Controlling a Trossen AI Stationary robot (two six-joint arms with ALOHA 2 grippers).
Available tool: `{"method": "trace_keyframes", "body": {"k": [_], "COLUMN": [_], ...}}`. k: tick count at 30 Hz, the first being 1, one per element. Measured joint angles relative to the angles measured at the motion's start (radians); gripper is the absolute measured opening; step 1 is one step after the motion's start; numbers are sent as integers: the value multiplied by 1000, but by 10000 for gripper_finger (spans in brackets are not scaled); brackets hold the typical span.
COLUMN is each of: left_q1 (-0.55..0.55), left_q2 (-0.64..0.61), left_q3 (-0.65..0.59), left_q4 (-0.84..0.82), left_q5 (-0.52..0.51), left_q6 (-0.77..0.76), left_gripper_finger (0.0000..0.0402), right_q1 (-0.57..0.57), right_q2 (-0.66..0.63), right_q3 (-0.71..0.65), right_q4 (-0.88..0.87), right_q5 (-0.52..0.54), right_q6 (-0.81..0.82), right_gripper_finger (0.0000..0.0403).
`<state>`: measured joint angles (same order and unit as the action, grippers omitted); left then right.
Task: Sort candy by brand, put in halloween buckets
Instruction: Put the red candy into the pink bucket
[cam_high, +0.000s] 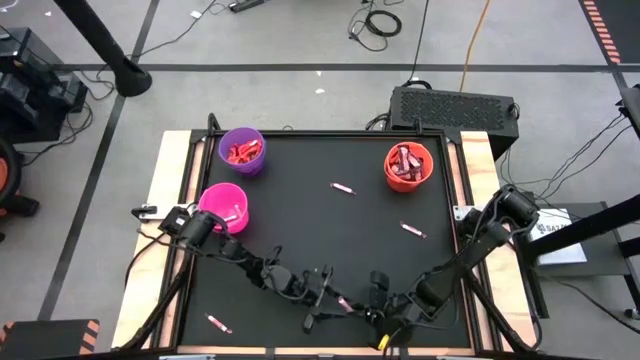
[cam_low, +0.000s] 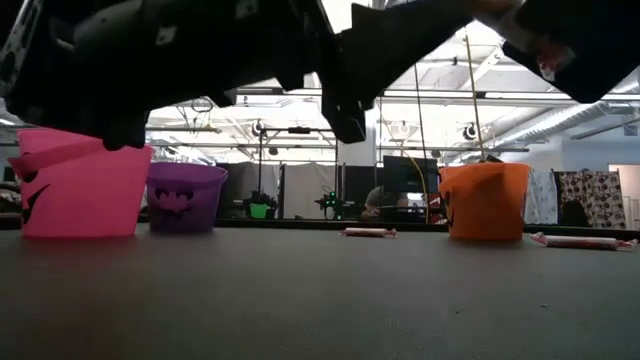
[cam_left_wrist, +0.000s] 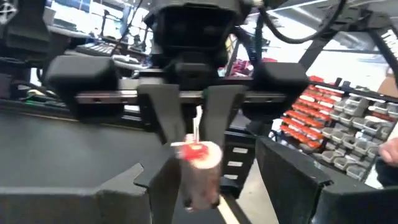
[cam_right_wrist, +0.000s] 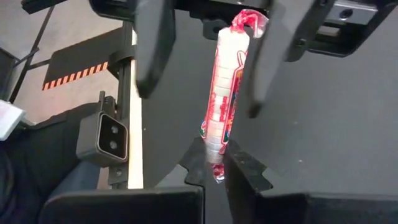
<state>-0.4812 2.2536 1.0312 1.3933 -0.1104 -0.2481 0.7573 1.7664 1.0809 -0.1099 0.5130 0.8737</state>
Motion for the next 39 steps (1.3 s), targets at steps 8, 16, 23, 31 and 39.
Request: {"method": "trace_keyframes", "body": {"k": [8, 16, 23, 31, 39], "left_q1": [0, 0, -1, -1, -3], "left_q2": [0, 0, 0, -116, -554], "left_q3": [8, 8, 8, 7, 8], "left_q4": [-22, -37, -40, -310, -1258], "left_q5": [0, -29, -29, 56, -129], "left_q6": [-5, 4, 21, 21, 105], "left_gripper_finger": [160, 50, 42, 49, 53], "right_q1": [-20, -24, -55, -77, -73], "right_q2": [0, 1, -3, -4, -4], "right_q3": [0, 0, 0, 0, 0], "right_q4": [2, 25, 29, 25, 22], "right_q5": [-19, -23, -74, -175, -199], "right_q6": [-5, -30, -78, -76, -66], "right_gripper_finger": [27, 48, 91, 192, 234]}}
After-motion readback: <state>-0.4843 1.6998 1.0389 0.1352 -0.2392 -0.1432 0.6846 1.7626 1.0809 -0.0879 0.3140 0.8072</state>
